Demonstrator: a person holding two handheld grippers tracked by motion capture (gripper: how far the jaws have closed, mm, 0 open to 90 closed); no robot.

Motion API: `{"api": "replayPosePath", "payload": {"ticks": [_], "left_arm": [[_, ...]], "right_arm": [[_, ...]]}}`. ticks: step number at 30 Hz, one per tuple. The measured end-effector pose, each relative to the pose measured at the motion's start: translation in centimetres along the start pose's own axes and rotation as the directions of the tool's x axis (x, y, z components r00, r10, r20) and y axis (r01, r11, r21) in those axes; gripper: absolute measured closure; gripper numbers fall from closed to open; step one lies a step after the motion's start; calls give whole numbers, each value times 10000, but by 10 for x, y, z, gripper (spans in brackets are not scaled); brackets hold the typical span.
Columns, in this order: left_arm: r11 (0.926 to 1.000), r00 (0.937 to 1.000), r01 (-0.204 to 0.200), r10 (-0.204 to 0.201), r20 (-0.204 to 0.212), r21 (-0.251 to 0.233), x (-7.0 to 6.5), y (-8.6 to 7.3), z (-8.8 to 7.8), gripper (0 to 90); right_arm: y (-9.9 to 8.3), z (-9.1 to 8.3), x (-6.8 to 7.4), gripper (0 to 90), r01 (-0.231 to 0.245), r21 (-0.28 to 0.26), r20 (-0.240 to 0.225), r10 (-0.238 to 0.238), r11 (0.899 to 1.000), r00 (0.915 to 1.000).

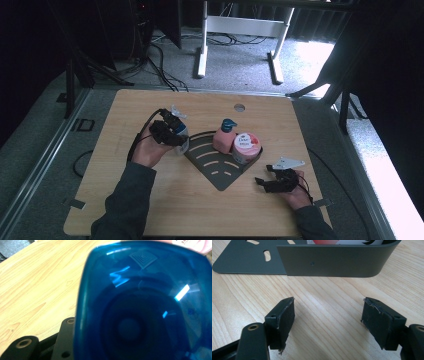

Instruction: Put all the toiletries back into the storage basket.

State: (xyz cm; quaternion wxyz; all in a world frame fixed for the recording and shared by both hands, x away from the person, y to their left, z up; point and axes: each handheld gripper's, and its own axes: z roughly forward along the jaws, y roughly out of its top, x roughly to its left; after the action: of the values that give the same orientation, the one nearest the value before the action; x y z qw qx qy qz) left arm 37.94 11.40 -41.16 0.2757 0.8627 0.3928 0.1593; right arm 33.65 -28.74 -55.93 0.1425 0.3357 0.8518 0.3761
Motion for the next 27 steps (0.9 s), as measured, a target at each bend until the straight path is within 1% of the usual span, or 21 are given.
{"api": "replayPosePath", "payload": {"ticks": [5, 7, 9, 17, 27], "left_arm": [[10000, 10000, -1, 1, 37, -11, -2, 2, 3, 556], [10000, 10000, -65, 65, 26, -26, -3, 4, 3, 556], [10000, 10000, -19, 19, 35, -51, -3, 5, 4, 556], [9999, 9999, -141, 142, 91, -86, -7, 10, 7, 556], [9998, 9999, -121, 122, 79, -127, -9, 14, 14, 555]], "right_arm": [[0, 0, 0, 260, 4, 10, 11, -4, 10000, 10000], [0, 0, 0, 261, 2, 3, 4, -2, 10000, 10000], [0, 0, 0, 260, 2, 2, -1, -2, 10000, 10000], [0, 0, 0, 261, 3, 3, 4, -3, 10000, 10000], [0, 0, 0, 260, -6, 1, -6, 6, 10000, 10000]]}}
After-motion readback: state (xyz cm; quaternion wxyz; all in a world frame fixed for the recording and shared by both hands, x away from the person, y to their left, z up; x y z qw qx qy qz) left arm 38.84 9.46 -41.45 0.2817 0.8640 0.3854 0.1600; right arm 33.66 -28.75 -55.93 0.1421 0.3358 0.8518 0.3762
